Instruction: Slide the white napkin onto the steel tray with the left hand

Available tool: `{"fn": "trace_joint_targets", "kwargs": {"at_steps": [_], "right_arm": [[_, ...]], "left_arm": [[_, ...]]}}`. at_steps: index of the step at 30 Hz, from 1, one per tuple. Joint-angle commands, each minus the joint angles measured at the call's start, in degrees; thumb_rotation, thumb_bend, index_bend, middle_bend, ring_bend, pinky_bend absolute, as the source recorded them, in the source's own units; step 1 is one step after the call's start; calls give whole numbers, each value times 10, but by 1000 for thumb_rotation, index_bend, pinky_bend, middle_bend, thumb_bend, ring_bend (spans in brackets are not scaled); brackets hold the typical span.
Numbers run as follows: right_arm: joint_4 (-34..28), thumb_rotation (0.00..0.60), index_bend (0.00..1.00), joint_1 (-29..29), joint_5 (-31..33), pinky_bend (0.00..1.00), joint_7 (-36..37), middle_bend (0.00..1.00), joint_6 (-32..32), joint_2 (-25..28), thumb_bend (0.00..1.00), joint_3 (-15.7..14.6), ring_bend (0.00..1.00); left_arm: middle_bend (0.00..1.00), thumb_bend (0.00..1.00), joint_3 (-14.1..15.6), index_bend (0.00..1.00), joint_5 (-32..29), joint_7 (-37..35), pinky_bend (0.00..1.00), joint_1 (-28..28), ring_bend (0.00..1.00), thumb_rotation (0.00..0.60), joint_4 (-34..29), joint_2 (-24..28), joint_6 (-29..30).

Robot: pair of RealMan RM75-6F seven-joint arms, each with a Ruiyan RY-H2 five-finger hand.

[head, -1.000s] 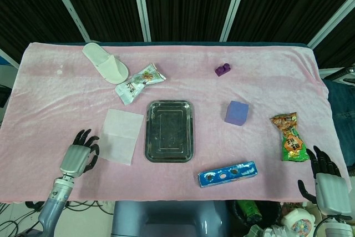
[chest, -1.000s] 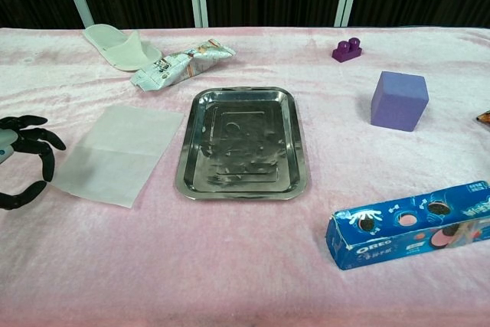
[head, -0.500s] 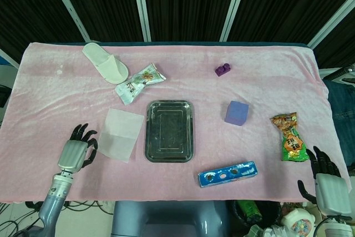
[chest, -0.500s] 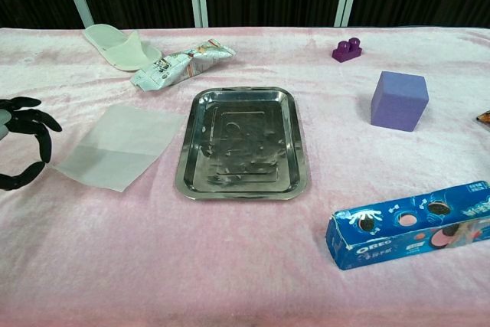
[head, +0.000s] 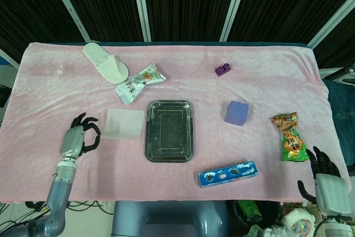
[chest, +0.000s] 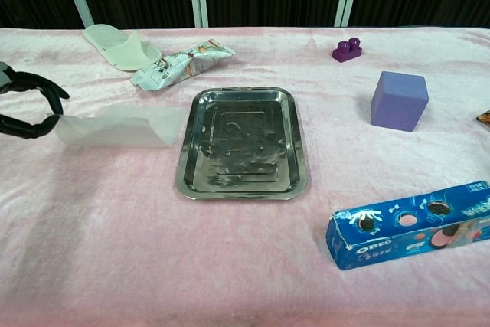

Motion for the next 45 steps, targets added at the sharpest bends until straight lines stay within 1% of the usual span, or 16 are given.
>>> {"fn": "trace_joint_targets", "kwargs": {"at_steps": [1, 5, 10, 12, 15, 19, 23, 28, 35, 41, 45], "right_arm": [[-1, 600, 0, 0, 0, 150, 0, 0, 0, 0, 305, 0, 44], [-1, 600, 0, 0, 1, 150, -1, 0, 0, 1, 305, 0, 45], [-3, 600, 0, 0, 4, 150, 0, 0, -2, 2, 306, 0, 44], [-3, 600, 0, 0, 5, 150, 0, 0, -2, 3, 306, 0, 44], [-4, 600, 0, 0, 7, 150, 1, 0, -3, 3, 306, 1, 45], [-4, 600, 0, 1, 8, 150, 0, 0, -4, 4, 307, 1, 44], [-5, 600, 0, 1, 10, 150, 0, 0, -6, 5, 307, 0, 44], [-7, 600, 0, 1, 12, 150, -1, 0, -7, 5, 307, 0, 45], [-9, 600, 0, 2, 15, 150, -3, 0, -9, 6, 307, 0, 45], [-10, 600, 0, 2, 18, 150, -4, 0, -10, 7, 307, 0, 45], [-11, 600, 0, 2, 19, 150, -5, 0, -10, 6, 307, 1, 45]], "left_arm": [[255, 471, -8, 581, -8, -11, 48, -6, 0, 600, -8, 3, -5], [255, 470, -3, 581, 6, -17, 45, -15, 0, 600, 0, -6, -8], [255, 470, 11, 581, 59, -26, 42, -34, 0, 600, 39, -37, 5], [256, 470, 13, 582, 86, -24, 42, -43, 0, 600, 66, -58, 24], [257, 470, 27, 584, 153, -12, 42, -64, 0, 600, 136, -99, 64], [257, 470, 43, 585, 206, -10, 42, -85, 0, 600, 206, -136, 91], [258, 471, 52, 586, 221, -6, 42, -94, 0, 600, 250, -168, 105], [258, 471, 59, 585, 231, -8, 42, -107, 0, 600, 280, -187, 103], [258, 470, 85, 587, 277, -16, 42, -129, 0, 600, 331, -203, 123], [259, 471, 104, 589, 299, -27, 42, -140, 0, 600, 356, -207, 128], [259, 471, 111, 590, 309, -28, 42, -146, 0, 600, 369, -211, 133]]}}
